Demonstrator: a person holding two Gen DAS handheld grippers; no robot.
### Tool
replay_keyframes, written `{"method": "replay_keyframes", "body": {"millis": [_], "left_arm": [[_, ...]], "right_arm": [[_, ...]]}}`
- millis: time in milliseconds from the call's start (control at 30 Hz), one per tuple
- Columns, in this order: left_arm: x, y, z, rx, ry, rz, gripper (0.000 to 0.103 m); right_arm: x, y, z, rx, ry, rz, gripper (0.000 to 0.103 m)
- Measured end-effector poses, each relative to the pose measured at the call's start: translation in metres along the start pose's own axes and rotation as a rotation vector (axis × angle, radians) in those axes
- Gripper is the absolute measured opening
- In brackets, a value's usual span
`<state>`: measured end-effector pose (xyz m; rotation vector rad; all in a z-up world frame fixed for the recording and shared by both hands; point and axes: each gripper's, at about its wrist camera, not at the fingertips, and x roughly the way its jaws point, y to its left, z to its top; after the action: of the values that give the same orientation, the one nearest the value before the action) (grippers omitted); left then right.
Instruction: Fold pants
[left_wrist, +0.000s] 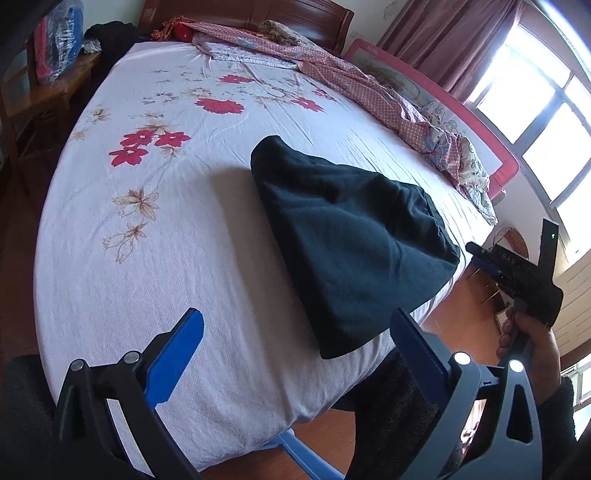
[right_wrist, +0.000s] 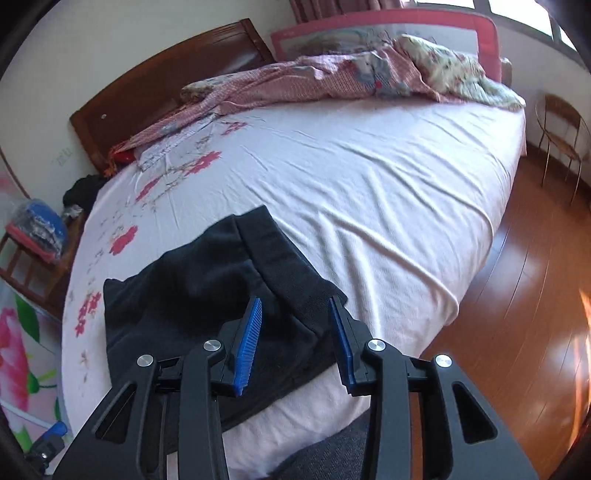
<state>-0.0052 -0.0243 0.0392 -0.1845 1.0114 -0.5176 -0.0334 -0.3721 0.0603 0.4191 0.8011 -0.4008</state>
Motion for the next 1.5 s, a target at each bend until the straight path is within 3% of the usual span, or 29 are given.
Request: {"method": "replay_keyframes", "body": {"millis": [100, 200, 267, 400, 500, 600, 667, 733, 800, 967, 1233, 1367, 1500], "left_arm": [[0.003, -0.003, 0.000, 0.001, 0.016, -0.005, 0.101], [0.002, -0.010, -0.004, 0.024, 0.020, -0.004, 0.101], [0.001, -0.011, -0.005, 0.031, 0.018, -0.003, 0.101], [-0.004, -0.010, -0.001, 0.034, 0.000, 0.002, 0.101], [0.001, -0.007, 0.002, 0.023, 0.012, 0.011, 0.101], [0.009, -0.004, 0.012, 0.022, 0.011, 0.017, 0.101], [0.018, -0.002, 0.025, 0.008, 0.007, 0.032, 0.101], [0.031, 0.004, 0.038, -0.042, 0.013, 0.002, 0.101], [0.050, 0.012, 0.049, -0.119, 0.047, -0.013, 0.101], [0.089, 0.030, 0.056, -0.341, 0.149, -0.176, 0.101], [0.131, 0.047, 0.035, -0.601, 0.229, -0.333, 0.101], [0.140, 0.053, 0.026, -0.678, 0.221, -0.386, 0.101], [0.144, 0.056, 0.023, -0.731, 0.200, -0.434, 0.101]], "right_arm": [[0.013, 0.035, 0.016, -0.091, -0.060, 0.096, 0.036], [0.047, 0.076, 0.027, -0.223, -0.031, 0.175, 0.036], [0.076, 0.094, 0.029, -0.294, 0.024, 0.148, 0.036], [0.131, 0.089, 0.018, -0.307, 0.146, 0.076, 0.034], [0.126, 0.090, 0.018, -0.335, 0.144, 0.100, 0.032], [0.096, 0.064, 0.038, -0.191, 0.149, 0.222, 0.032], [0.081, 0.034, 0.056, -0.071, 0.159, 0.315, 0.057], [0.079, 0.005, 0.067, 0.006, 0.204, 0.387, 0.065], [0.088, -0.026, 0.070, 0.073, 0.272, 0.428, 0.065], [0.102, -0.082, 0.052, 0.186, 0.341, 0.441, 0.065], [0.127, -0.097, 0.015, 0.336, 0.405, 0.640, 0.065], [0.134, -0.099, 0.002, 0.419, 0.415, 0.771, 0.082], [0.132, -0.099, -0.003, 0.412, 0.403, 0.866, 0.086]]}}
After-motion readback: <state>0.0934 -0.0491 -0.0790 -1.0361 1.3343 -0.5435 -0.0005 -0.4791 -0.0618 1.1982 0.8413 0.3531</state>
